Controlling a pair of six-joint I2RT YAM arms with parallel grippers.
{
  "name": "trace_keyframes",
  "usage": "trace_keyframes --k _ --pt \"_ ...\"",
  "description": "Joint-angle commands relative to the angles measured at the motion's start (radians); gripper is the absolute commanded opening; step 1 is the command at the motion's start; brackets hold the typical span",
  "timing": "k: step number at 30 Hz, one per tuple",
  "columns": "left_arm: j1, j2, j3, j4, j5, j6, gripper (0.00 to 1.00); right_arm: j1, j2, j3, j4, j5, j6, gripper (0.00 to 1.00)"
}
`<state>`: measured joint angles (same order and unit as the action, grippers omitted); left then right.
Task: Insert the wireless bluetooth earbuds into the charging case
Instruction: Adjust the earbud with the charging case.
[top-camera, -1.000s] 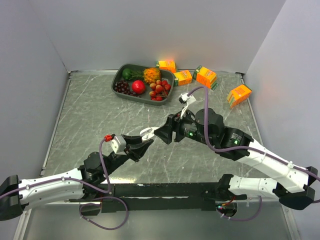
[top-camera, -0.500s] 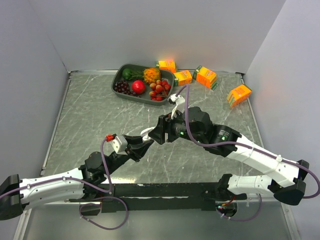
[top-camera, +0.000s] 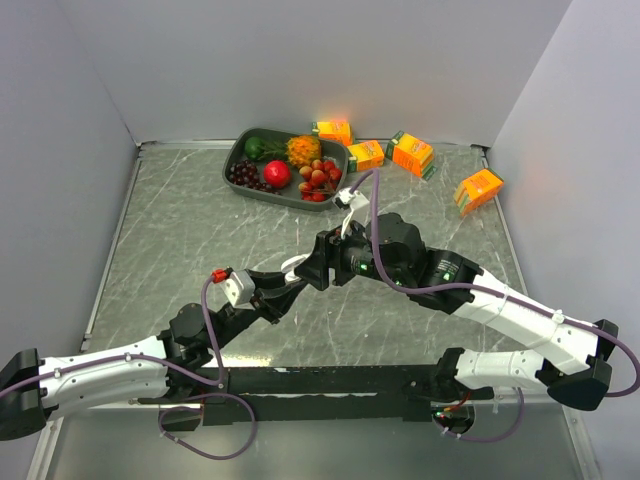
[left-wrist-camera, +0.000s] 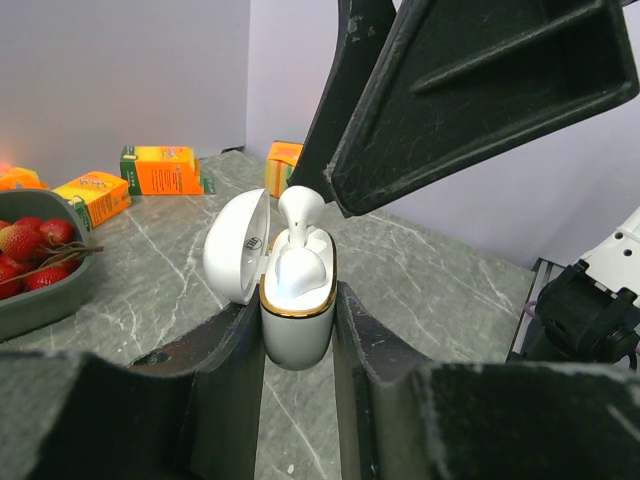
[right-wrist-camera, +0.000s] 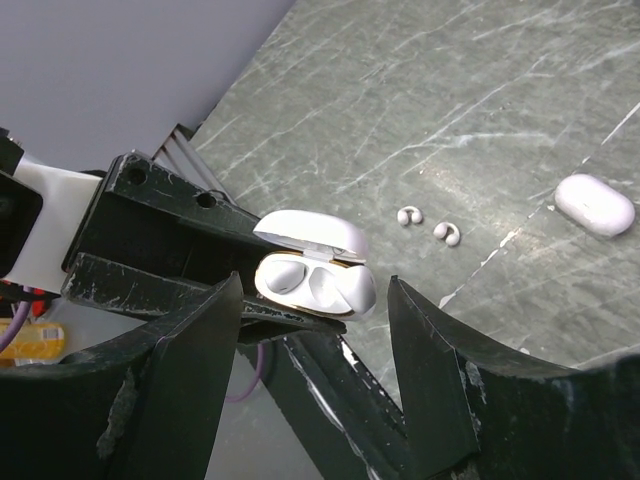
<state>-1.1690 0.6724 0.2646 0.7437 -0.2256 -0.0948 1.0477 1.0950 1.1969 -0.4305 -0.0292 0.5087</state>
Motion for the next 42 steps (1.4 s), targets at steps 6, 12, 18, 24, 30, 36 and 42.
trace_keyframes --k 6,12,18,24,30,36,42 --pt "0.002 0.006 0.042 0.054 -0.006 -0.005 0.01 0.034 -0.004 0.059 0.038 -0.009 0.017 0.67" --pt "0.003 0.012 0.042 0.056 -0.017 -0.003 0.01 0.057 -0.01 0.064 0.035 0.009 0.021 0.67" --pt "0.0 0.01 0.044 0.056 -0.023 0.0 0.01 0.075 -0.009 0.07 0.029 0.023 0.022 0.67" --pt "0.002 0.013 0.047 0.056 -0.02 -0.002 0.01 0.092 -0.003 0.078 0.029 0.026 0.024 0.67" --pt "0.002 0.013 0.047 0.057 -0.026 0.0 0.01 0.112 -0.001 0.09 0.021 0.028 0.025 0.67" --pt "0.002 0.016 0.045 0.062 -0.031 0.0 0.01 0.127 -0.006 0.095 0.012 0.061 0.028 0.67" --pt "0.002 0.018 0.051 0.06 -0.026 0.0 0.01 0.141 -0.006 0.095 0.016 0.069 0.03 0.67"
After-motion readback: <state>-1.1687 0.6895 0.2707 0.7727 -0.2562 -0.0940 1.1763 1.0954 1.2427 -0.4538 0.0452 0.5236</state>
